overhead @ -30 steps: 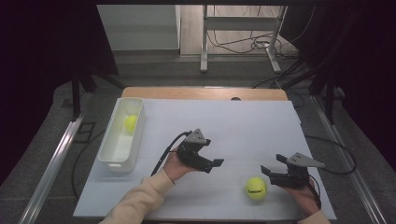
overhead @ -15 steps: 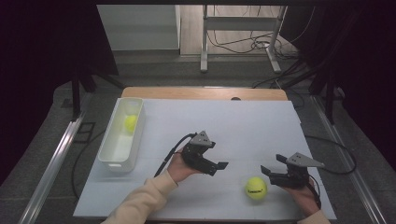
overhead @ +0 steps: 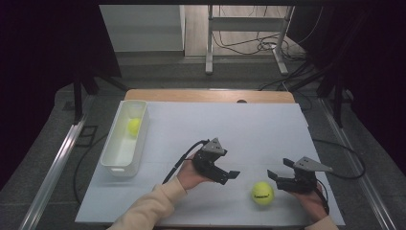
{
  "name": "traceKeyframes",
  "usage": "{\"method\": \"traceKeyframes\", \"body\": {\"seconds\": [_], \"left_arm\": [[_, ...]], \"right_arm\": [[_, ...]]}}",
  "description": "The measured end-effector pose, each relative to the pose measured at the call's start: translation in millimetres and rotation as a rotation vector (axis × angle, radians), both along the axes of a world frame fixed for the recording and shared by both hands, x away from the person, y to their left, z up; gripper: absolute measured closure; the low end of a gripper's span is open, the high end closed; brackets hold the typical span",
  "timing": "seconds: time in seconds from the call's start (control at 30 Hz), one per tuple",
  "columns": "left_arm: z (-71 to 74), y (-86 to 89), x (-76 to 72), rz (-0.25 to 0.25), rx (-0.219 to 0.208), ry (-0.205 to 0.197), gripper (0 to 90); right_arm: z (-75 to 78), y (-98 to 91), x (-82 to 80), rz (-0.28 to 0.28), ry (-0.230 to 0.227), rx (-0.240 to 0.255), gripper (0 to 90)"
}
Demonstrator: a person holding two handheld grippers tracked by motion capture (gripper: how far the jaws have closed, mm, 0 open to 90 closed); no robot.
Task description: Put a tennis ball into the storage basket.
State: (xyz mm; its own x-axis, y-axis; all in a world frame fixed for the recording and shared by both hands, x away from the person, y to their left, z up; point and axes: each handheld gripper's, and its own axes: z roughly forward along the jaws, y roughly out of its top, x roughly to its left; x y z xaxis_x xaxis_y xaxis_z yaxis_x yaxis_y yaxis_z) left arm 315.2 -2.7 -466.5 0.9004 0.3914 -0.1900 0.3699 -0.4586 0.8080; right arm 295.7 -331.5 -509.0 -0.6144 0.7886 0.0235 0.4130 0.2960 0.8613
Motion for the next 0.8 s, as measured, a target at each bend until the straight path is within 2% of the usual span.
{"method": "traceKeyframes", "body": {"seconds": [0.1,0.17,0.2,0.4,0.43,0.53,0.8], "left_arm": [[-0.4,-1.7,0.2,-0.014,0.014,-0.004,10.6],[-1.4,-5.2,-1.3,-0.012,0.004,0.002,10.6],[-1.2,-5.4,-0.8,-0.024,0.019,-0.005,10.6],[-2.5,-13.9,-3.9,-0.035,0.010,0.001,10.6],[-2.5,-14.1,-3.1,-0.047,0.026,-0.004,10.6],[-3.9,-18.0,-4.3,-0.040,0.015,0.009,10.4],[-13.3,-33.2,-4.7,-0.068,0.046,0.027,10.2]], "right_arm": [[0.1,0.0,-0.1,0.000,-0.001,0.000,18.1],[0.2,-0.1,-0.1,0.000,-0.002,0.002,18.1],[0.2,-0.1,-0.1,-0.001,-0.001,0.002,18.1],[0.2,0.3,0.0,-0.001,-0.003,0.002,18.1],[0.2,0.4,0.0,-0.001,-0.002,0.002,18.1],[0.3,0.4,0.0,-0.002,-0.003,0.002,18.1],[0.3,0.0,0.6,0.001,-0.005,0.002,18.1]]}}
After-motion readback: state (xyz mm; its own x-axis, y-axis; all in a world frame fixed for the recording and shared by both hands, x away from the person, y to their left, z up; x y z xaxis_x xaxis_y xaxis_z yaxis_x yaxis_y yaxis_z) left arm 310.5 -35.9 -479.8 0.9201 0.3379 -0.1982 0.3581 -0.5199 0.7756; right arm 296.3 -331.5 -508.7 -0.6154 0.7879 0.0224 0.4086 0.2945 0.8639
